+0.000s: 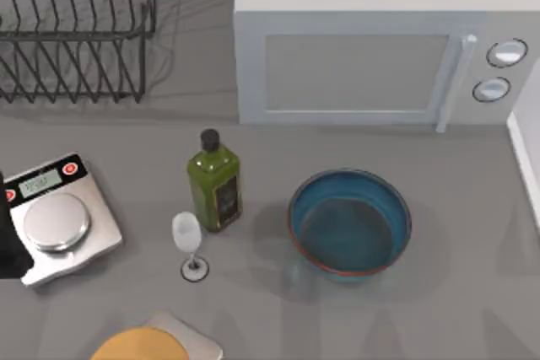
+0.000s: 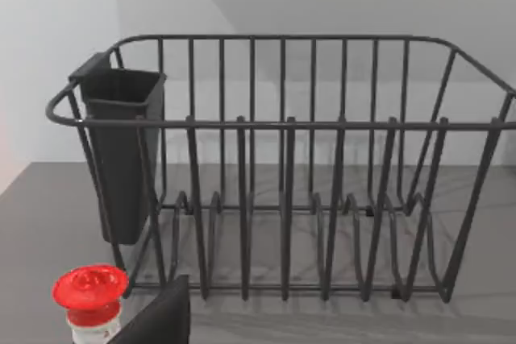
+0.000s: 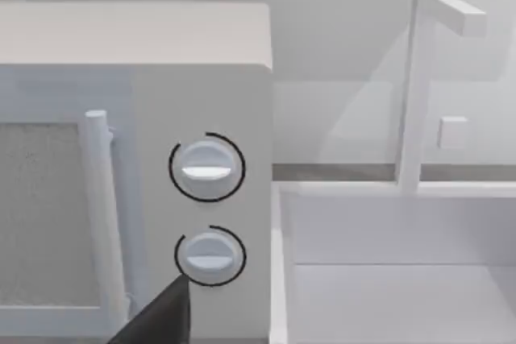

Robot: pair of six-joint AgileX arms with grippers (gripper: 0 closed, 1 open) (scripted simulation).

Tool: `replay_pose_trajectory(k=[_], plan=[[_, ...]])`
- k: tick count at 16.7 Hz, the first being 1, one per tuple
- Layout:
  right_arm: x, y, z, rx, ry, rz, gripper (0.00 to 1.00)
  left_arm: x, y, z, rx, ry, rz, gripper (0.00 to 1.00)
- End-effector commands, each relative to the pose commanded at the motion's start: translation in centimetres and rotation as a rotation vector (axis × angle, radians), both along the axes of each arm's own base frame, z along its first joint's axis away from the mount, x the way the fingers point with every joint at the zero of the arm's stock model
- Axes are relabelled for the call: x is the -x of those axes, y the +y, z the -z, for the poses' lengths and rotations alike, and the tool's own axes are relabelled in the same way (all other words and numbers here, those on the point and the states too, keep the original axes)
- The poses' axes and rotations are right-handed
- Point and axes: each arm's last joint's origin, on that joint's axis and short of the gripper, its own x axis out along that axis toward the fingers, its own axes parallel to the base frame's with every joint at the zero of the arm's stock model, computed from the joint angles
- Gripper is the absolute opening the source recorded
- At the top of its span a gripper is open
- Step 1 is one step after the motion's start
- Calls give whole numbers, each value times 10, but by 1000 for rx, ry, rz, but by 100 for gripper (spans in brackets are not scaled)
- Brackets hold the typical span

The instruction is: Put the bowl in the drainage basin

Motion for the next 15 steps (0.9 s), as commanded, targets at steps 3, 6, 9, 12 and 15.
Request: replay_pose_trajectory(k=[3, 6, 9, 12, 15], plan=[[0, 1, -2, -6, 8, -10, 100, 0, 0, 0, 0, 0, 0, 100], [-1, 9, -19, -55, 83, -87, 100, 0, 0, 0, 0, 0, 0, 100], [-8, 23, -49, -122, 235, -184, 100, 0, 0, 0, 0, 0, 0, 100], [-25, 43, -88, -173, 441, -255, 100, 0, 0, 0, 0, 0, 0, 100], [-58, 72, -117, -190, 699, -271, 100, 0, 0, 0, 0, 0, 0, 100]])
